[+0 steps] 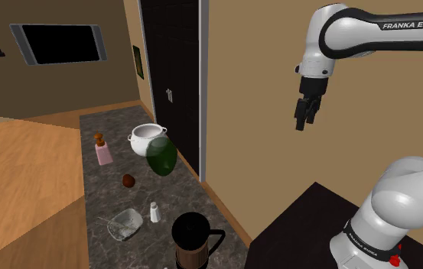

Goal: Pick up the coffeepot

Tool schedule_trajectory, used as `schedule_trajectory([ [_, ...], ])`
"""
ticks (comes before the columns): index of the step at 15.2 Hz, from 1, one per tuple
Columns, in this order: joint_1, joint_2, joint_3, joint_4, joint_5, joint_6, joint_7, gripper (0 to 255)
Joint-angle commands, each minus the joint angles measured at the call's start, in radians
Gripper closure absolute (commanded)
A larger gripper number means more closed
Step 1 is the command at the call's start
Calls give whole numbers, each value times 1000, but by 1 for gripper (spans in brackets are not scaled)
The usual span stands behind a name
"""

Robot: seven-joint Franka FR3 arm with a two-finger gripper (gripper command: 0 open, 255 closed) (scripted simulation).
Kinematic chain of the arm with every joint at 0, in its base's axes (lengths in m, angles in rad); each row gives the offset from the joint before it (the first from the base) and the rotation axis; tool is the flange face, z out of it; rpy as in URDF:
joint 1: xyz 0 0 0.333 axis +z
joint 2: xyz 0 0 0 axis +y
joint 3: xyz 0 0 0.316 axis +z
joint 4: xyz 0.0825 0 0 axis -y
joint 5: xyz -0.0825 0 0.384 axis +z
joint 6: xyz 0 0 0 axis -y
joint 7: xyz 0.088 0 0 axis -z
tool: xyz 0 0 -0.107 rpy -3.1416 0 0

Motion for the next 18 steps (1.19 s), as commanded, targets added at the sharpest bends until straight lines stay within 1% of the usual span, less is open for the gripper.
schedule_trajectory([
  [1, 0, 0, 0, 0, 0, 0, 0, 0],
  [6, 40, 56, 90, -59, 71, 119, 96, 0],
  [10, 74, 129, 162, -83, 122, 221, 170, 0],
  [14, 104, 225, 234, -86, 164, 325, 242, 0],
  [18, 127, 342, 304, -66, 191, 430, 316, 0],
])
